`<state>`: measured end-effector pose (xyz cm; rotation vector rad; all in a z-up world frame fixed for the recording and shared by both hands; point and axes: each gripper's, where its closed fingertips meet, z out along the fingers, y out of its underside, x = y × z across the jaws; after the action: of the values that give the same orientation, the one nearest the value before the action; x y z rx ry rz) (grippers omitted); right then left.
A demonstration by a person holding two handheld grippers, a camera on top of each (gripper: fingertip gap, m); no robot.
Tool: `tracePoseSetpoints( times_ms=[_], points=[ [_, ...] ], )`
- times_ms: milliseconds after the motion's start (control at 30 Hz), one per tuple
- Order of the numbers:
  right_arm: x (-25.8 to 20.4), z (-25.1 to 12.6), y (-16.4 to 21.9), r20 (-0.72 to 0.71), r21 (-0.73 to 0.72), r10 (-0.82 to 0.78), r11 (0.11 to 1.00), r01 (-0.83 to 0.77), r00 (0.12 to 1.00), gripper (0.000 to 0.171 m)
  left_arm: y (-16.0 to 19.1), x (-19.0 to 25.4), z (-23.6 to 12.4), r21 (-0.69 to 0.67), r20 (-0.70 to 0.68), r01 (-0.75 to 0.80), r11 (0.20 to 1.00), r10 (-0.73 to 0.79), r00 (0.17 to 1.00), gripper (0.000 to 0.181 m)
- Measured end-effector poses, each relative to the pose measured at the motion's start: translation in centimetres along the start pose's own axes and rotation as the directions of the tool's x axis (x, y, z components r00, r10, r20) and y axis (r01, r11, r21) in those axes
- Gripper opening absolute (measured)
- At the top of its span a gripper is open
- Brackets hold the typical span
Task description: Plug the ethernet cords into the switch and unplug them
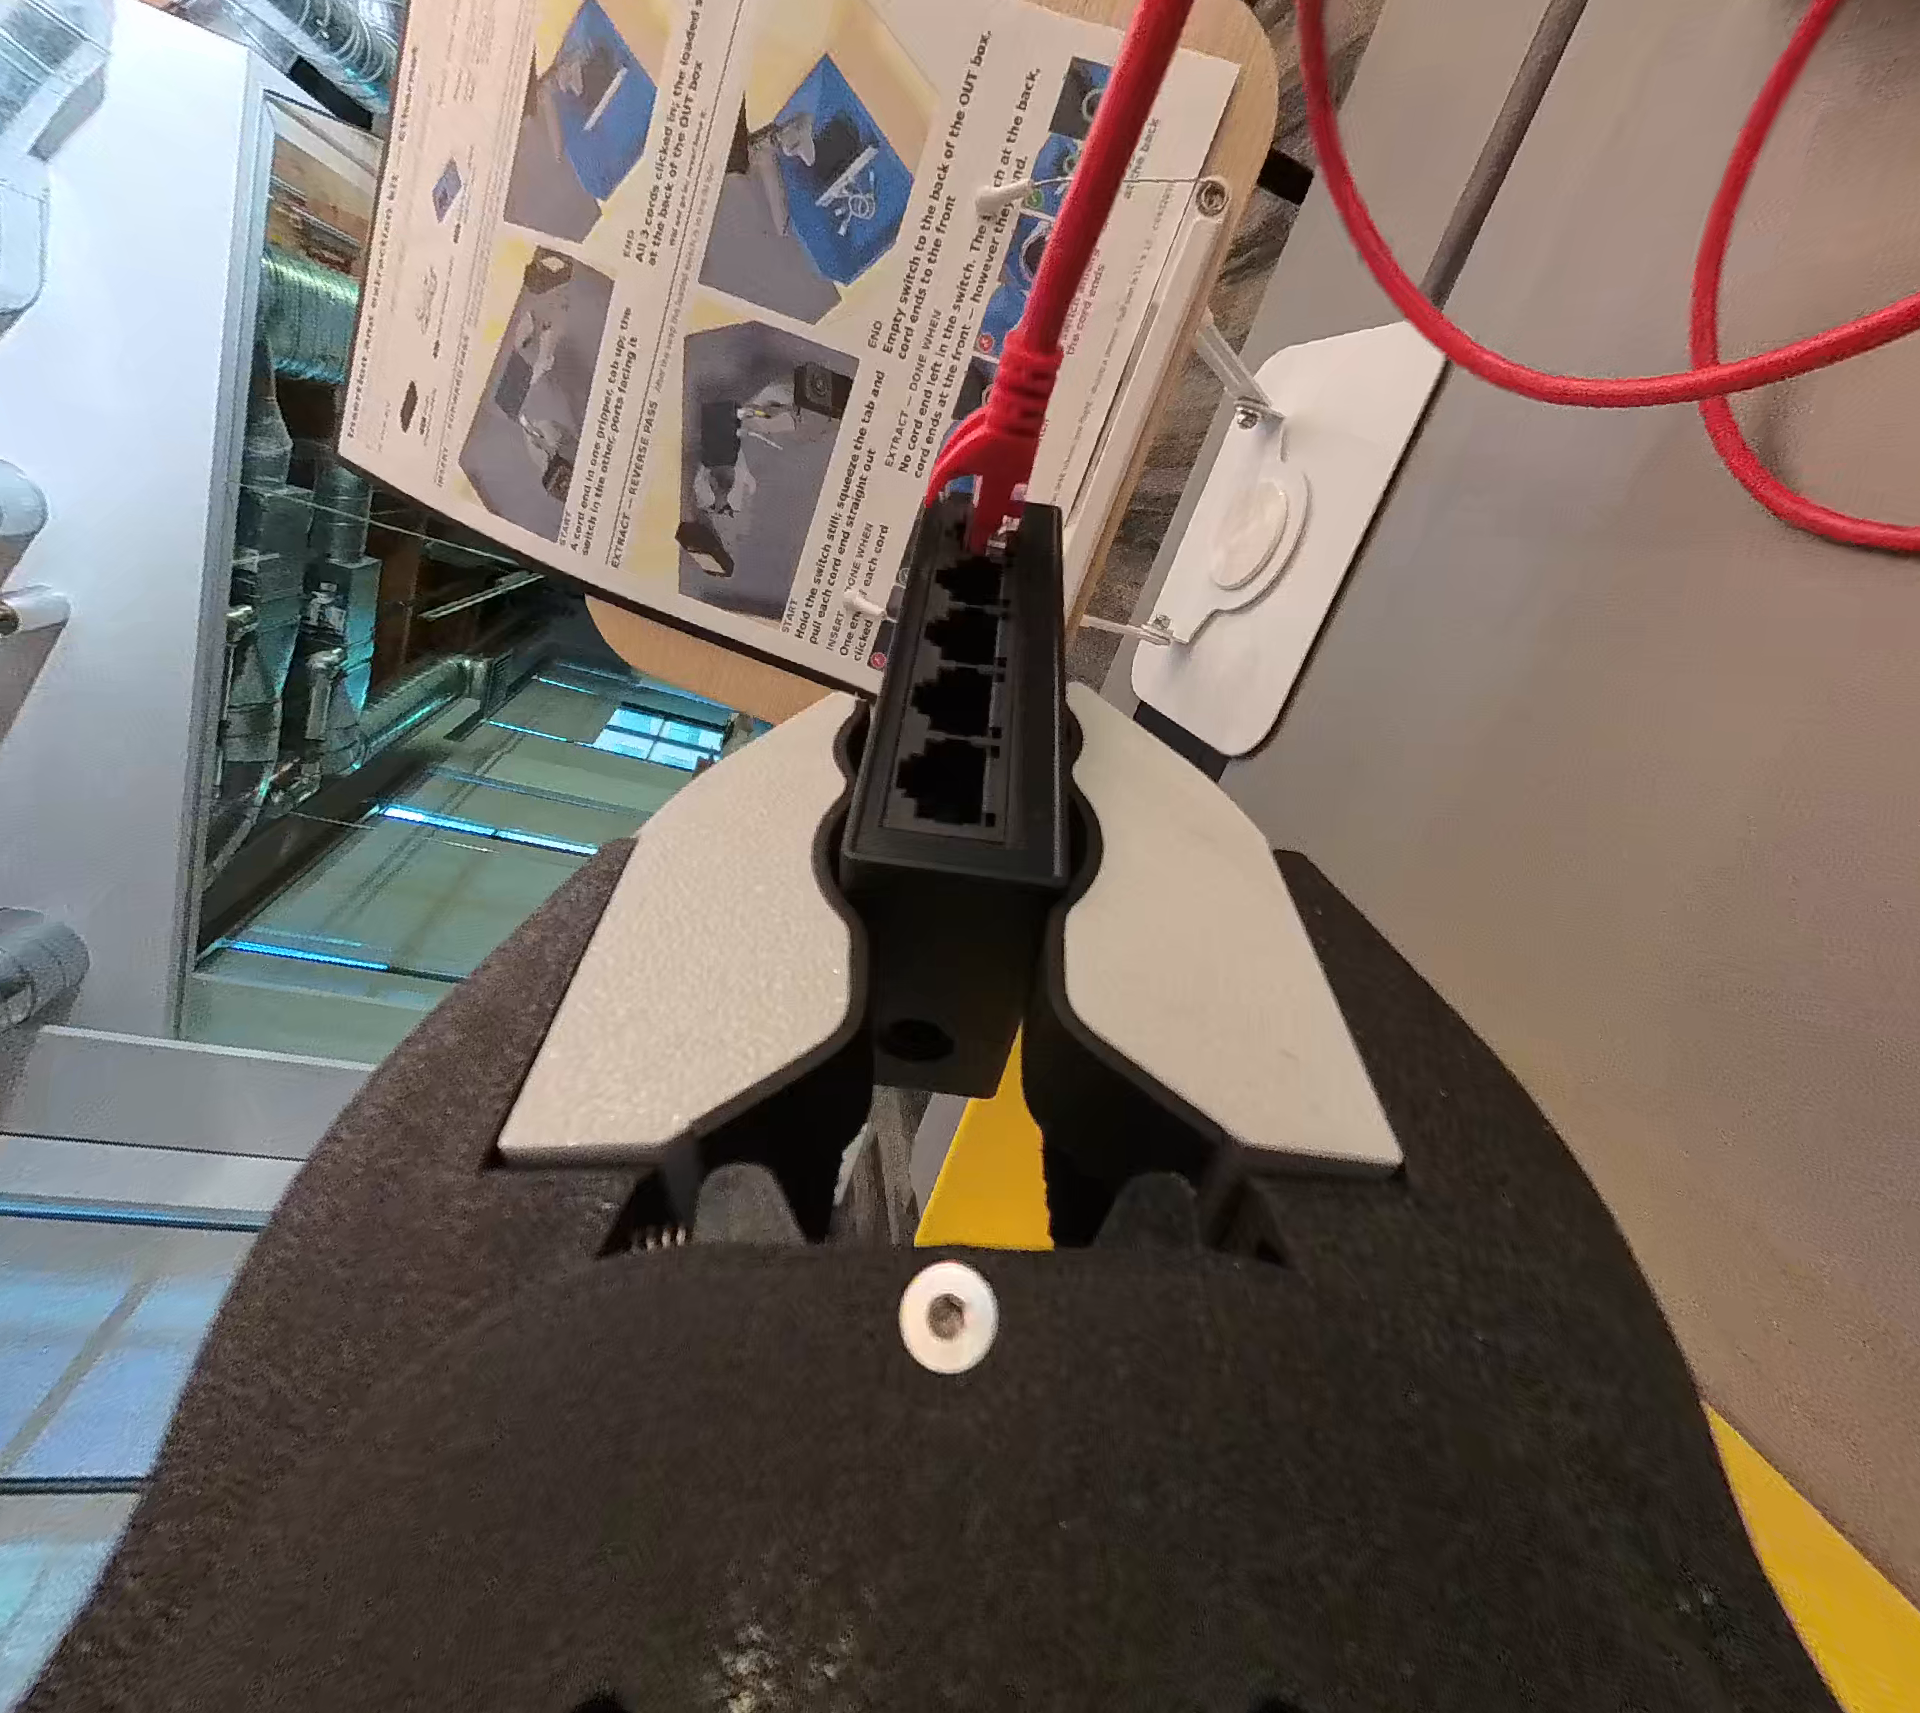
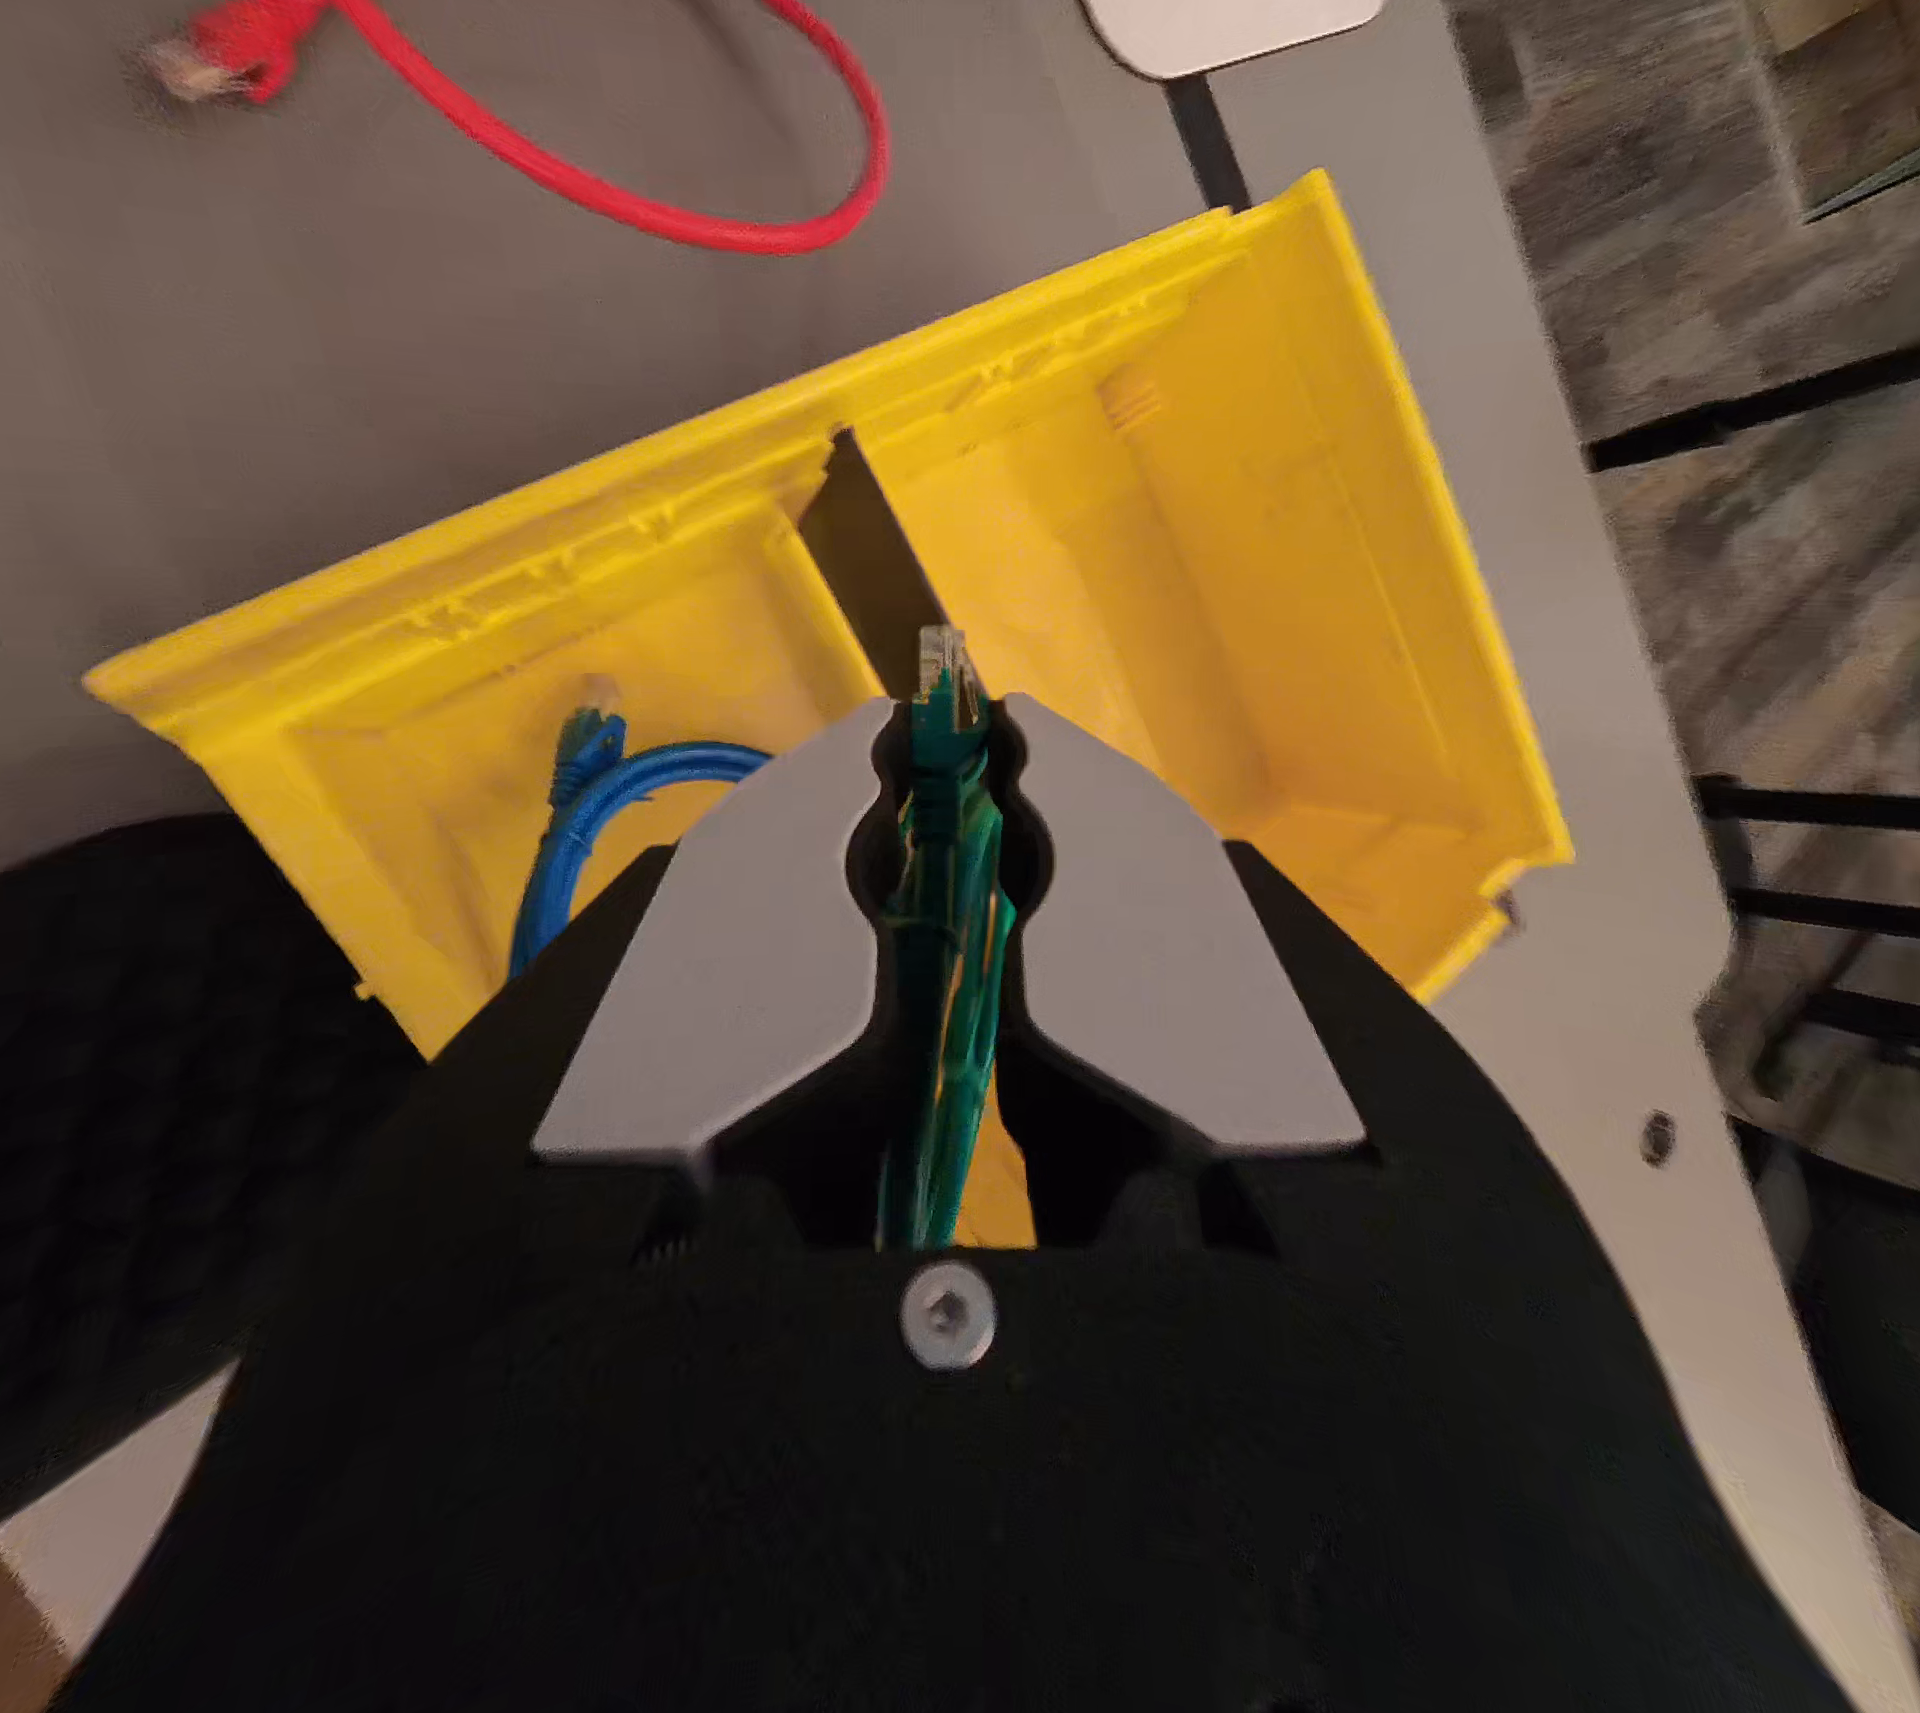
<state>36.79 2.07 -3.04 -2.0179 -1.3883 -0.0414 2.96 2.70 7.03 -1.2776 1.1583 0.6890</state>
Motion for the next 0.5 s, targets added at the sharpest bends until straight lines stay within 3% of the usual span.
tracePoseSetpoints(
  times_ms=[133,200,400,500],
  points=[
    [-3.2,2.9,0.3,0.221,-0.049,0.037,0.998,-0.027,0.975,0.018,-0.2,0.1,-0.1,-0.003,0.002,-0.01,1.0,0.01,1.0,0.031],
    [-4.0,3.6,-0.1,0.262,-0.037,0.039,0.999,-0.03,0.964,0.03,-0.1,0.1,0.0,-0.007,-0.002,-0.005,1.0,0.005,1.0,0.031],
    [-3.9,1.6,-1.8,0.271,0.059,0.054,0.996,-0.073,0.961,0.035,0.0,0.3,0.0,-0.012,-0.021,-0.006,1.0,0.006,1.0,0.031],
    [-2.8,-1.4,-4.4,0.185,0.23,0.006,0.972,-0.049,0.983,0.039,-0.1,0.5,0.0,0.001,-0.037,-0.003,1.0,0.003,0.999,0.031]
  ],
)
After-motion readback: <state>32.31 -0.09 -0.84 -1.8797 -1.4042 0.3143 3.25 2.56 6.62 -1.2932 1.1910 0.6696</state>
